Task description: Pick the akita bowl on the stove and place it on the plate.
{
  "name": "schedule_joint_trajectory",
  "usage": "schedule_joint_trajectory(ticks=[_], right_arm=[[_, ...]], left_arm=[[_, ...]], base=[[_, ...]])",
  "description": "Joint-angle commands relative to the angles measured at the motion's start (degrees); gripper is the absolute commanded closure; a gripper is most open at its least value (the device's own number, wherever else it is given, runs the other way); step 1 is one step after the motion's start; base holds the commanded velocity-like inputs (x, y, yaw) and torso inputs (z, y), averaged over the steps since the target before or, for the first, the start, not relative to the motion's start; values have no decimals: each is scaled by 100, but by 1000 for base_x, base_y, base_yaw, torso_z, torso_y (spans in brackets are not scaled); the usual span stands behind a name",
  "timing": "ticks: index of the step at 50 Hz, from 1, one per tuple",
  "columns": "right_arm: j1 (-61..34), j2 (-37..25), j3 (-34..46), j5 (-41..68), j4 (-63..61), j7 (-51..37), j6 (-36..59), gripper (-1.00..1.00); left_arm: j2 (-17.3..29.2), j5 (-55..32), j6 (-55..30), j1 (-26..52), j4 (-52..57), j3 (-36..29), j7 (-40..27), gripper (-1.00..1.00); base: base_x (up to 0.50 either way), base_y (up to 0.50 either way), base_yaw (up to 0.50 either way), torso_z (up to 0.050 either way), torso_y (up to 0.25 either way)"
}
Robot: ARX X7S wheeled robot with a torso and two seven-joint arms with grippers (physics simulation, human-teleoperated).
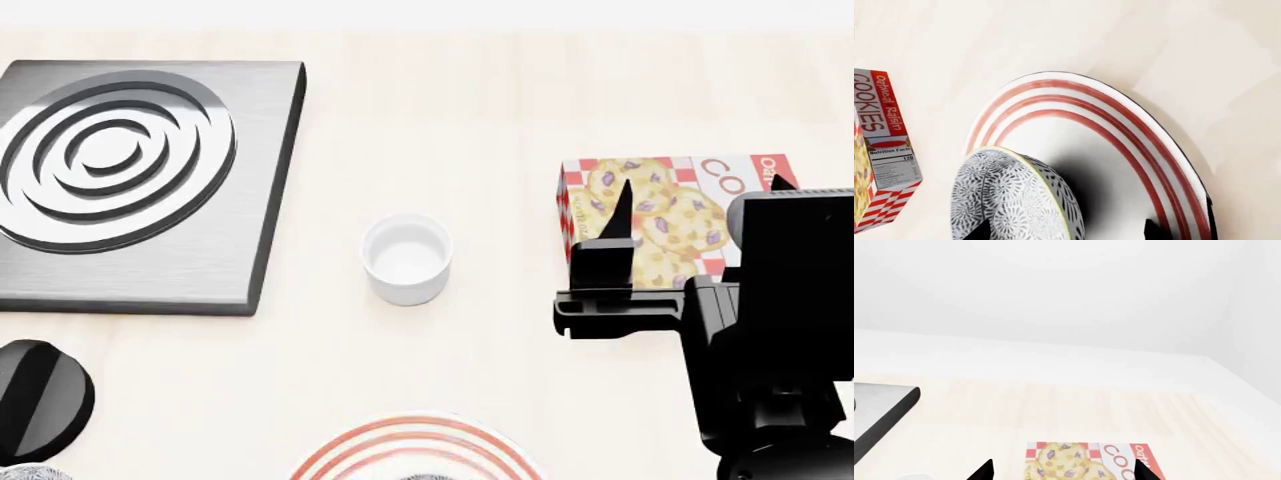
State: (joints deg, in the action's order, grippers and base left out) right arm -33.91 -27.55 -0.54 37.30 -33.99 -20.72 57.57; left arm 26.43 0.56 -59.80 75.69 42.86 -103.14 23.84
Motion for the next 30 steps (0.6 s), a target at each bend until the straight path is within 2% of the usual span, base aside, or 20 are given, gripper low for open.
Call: schedule_joint_trajectory(ticks=[1, 24, 30], right_arm=[[-13, -9, -4, 33, -4, -24, 17, -100], [-10, -39, 75, 14, 31, -35, -41, -100], [-3, -43, 72, 19, 55, -28, -69, -100]], left_arm=[[-30, -32, -169, 24, 194, 82, 40, -100], [14, -14, -311, 80, 389, 189, 30, -100], [-34, -89, -376, 60, 494, 419, 43, -100]], base=[[0, 0, 0, 0, 0], [0, 0, 0, 0, 0], [0, 0, 0, 0, 0]])
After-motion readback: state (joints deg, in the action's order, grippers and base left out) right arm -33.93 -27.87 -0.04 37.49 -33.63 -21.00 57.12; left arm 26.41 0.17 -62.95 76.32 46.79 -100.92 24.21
